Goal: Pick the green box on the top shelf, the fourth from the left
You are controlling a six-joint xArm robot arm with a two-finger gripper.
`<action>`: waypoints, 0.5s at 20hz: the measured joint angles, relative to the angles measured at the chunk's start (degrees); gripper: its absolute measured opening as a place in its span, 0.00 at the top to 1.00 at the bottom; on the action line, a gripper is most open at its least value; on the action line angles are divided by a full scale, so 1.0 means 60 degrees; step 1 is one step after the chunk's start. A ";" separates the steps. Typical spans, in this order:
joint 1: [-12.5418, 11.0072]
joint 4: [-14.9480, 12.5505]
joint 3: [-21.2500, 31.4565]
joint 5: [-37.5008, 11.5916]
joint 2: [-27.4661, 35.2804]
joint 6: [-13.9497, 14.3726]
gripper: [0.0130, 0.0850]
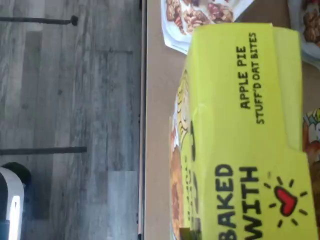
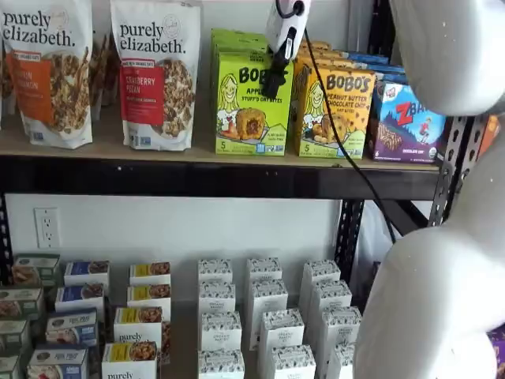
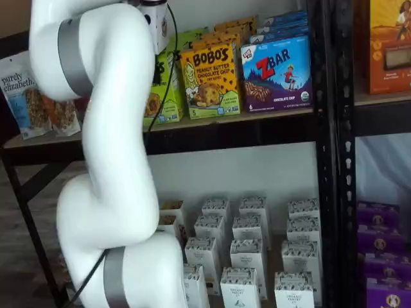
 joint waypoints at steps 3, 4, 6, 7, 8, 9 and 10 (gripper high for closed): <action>-0.0005 0.0032 -0.0015 0.0042 -0.0018 0.0004 0.72; -0.0010 0.0042 -0.0016 0.0044 -0.0027 0.0003 0.72; -0.0022 0.0095 0.0026 -0.0011 -0.0071 -0.0002 0.78; -0.0024 0.0108 0.0023 -0.0007 -0.0073 -0.0003 0.78; -0.0024 0.0112 -0.0040 0.0071 -0.0043 0.0004 0.78; -0.0024 0.0128 -0.0097 0.0145 -0.0018 0.0012 0.78; -0.0024 0.0141 -0.0128 0.0186 -0.0012 0.0019 0.78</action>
